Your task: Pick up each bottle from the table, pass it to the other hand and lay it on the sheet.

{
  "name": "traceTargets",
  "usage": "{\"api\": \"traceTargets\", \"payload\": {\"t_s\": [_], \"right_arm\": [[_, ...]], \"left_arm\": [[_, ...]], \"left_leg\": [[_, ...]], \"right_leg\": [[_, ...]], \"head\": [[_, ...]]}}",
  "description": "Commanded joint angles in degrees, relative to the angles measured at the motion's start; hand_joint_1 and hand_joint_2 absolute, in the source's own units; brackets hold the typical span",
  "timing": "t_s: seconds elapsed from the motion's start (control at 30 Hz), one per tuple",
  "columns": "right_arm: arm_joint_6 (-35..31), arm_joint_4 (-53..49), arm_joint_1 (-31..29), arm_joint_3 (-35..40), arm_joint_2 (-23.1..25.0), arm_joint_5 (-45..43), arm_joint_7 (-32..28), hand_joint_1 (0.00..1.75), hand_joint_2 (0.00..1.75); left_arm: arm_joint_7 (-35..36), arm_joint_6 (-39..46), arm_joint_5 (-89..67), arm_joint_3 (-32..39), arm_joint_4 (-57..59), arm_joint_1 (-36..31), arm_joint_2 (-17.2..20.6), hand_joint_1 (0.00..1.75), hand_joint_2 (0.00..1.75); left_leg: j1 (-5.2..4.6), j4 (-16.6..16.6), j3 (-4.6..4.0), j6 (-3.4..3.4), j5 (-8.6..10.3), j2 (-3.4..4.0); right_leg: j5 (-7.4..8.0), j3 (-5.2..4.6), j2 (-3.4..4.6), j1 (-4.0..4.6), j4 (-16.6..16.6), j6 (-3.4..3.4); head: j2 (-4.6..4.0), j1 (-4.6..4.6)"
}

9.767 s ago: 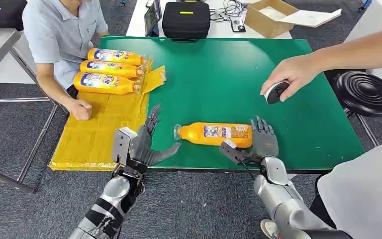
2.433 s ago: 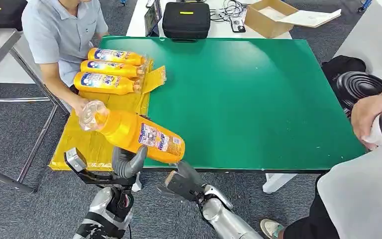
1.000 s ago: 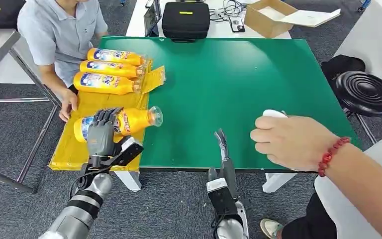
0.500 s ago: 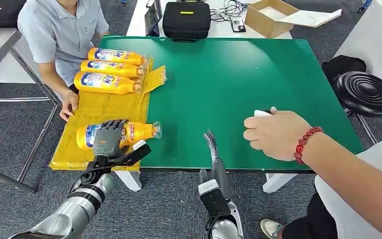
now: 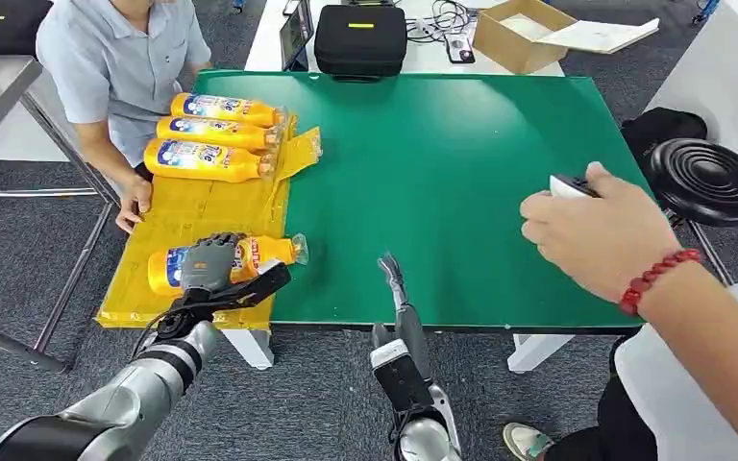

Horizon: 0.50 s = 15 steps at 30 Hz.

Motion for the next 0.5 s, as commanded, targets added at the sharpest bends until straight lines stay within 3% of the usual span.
{"api": "traceTargets", "payload": {"t_s": [0.03,0.37,0.4,0.5], "right_arm": [[-0.9,5.9,-2.8,-0.1,-0.8,-0.9,0.0,0.00,0.00],[-3.4,4.8,-2.5,-0.5,-2.1,-0.6,0.0,0.00,0.00],[-4.2,3.6,-1.9,-0.5,-2.5,-0.2,0.0,0.00,0.00],[-5.4,1.1,-0.8,-0.5,-3.6,-0.3,0.0,0.00,0.00]], "left_arm": [[-2.9,-7.5,7.4,6.6,4.8,-1.7,0.0,0.00,1.75],[-14.5,-21.2,20.6,11.5,-0.4,-1.9,-2.6,0.00,1.75],[-21.1,-22.0,24.8,11.7,-4.7,-0.2,-3.6,0.00,1.75],[-25.3,-22.8,32.6,9.8,-16.7,5.3,-6.1,0.00,1.75]], "left_leg": [[0.03,-0.1,0.25,-0.03,-0.08,0.14],[0.02,-0.1,0.42,-0.03,-0.02,-0.11],[0.01,0.0,0.44,-0.02,-0.01,-0.21],[0.00,-0.1,0.58,0.01,0.00,-0.28]], "right_leg": [[-0.03,0.21,0.12,0.04,-0.1,-0.08],[-0.05,0.44,-0.10,0.03,-0.1,-0.09],[-0.07,0.47,-0.12,0.02,-0.1,-0.08],[-0.08,0.64,-0.23,0.01,-0.1,-0.08]], "head": [[0.00,0.00],[0.00,0.00],[0.00,0.00],[0.00,0.00]]}}
